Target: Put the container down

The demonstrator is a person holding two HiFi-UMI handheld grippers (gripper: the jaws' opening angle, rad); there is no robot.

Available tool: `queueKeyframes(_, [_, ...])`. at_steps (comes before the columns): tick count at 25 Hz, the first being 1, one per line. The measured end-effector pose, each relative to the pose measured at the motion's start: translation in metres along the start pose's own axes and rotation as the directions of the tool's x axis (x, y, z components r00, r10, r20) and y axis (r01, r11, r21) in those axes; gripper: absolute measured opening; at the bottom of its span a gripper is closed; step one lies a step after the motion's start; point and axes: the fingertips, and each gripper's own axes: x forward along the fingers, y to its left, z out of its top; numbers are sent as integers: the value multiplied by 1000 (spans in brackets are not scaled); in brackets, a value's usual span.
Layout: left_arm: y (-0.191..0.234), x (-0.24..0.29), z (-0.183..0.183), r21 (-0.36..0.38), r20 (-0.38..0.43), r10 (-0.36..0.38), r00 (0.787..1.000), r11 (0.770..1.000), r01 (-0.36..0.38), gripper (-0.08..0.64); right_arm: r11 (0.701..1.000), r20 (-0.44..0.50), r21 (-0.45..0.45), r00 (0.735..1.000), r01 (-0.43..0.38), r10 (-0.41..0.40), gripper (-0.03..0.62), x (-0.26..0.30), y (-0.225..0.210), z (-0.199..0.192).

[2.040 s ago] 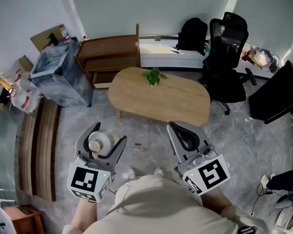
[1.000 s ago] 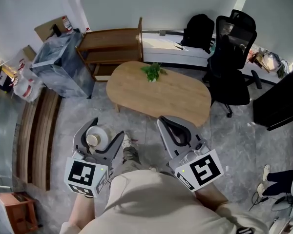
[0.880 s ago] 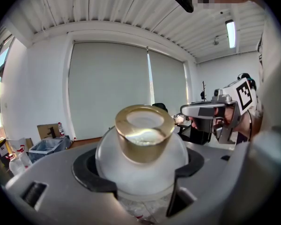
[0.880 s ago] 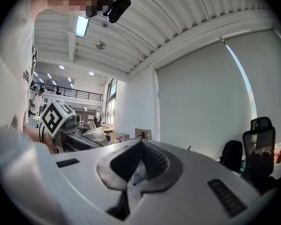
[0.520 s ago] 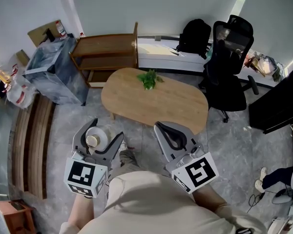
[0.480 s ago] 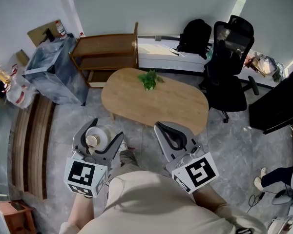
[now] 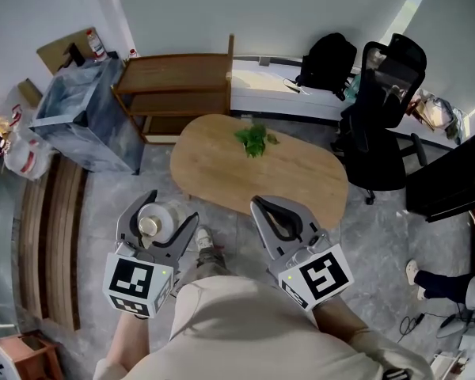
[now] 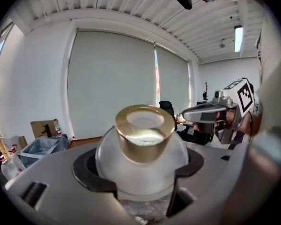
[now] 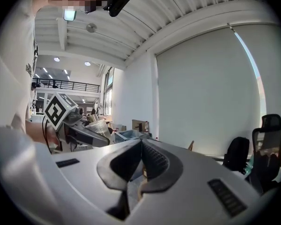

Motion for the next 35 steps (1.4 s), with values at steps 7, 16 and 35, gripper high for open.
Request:
queueKeyframes(7, [98,40,12,-15,-20,-16,1000,1000,15,339,1000,-39,15,999,12,-12,-3,105,-23,20])
queueKeyframes(16, [207,82,20,-9,-27,-20,999,1000,19,339,998,-62,17,997,54,-52,-3,214,-47,38])
queueKeyframes(35, [264,123,21,-43,-61,16,998,999,-19,339,999,-101,24,995,25,-22,-3,287,-81,36])
